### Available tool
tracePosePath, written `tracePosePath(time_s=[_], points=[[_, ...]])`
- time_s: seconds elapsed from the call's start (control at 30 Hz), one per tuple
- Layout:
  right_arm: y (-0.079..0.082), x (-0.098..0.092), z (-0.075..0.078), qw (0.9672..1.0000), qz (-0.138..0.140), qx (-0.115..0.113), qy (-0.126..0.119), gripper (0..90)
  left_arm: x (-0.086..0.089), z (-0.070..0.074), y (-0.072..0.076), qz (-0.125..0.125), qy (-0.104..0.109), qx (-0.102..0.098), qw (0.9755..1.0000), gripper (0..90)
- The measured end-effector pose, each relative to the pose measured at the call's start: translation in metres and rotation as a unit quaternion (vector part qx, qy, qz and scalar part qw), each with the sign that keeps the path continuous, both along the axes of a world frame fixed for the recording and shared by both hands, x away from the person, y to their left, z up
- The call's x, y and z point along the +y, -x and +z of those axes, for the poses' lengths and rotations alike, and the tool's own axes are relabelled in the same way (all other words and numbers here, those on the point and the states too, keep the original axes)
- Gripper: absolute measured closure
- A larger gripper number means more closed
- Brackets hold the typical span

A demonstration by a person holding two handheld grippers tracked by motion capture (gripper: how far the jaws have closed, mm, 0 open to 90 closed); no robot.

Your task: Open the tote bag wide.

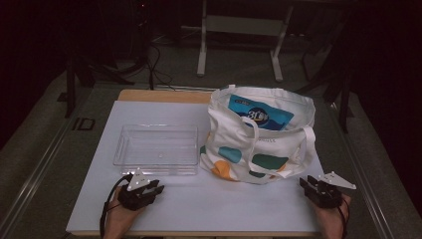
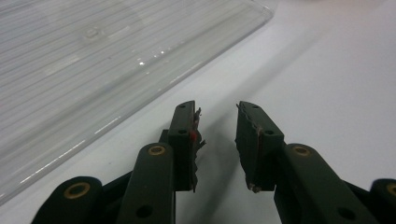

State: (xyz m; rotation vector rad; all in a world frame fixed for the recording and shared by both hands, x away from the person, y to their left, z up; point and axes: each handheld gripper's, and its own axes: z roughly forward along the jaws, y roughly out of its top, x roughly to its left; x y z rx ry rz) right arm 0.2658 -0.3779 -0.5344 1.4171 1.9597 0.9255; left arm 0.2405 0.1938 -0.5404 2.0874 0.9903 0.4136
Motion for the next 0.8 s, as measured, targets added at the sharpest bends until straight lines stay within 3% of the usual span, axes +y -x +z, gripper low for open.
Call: tracePosePath(time_s=[0.1,0.27,0.6,0.8], points=[[0.0,0.0,0.0,1.0,0.003,0.001,-0.002,64.0,-0.001,0.002,-0.001,0.0,-0.003,-0.003,1.0,67.0],[-0.002,0.003,0.002,0.9998,0.013,0.001,-0.016,65.3,-0.005,0.008,0.0,-0.014,0.01,-0.003,0.9999,66.2],[-0.003,0.007,0.016,0.9996,0.025,-0.012,-0.011,70.3,-0.01,0.021,0.003,-0.043,0.034,0.003,0.9985,68.1],[-0.006,0.006,0.024,0.9991,0.024,-0.024,-0.026,72.3,-0.016,0.035,0.004,-0.057,0.036,-0.012,0.9977,67.6]])
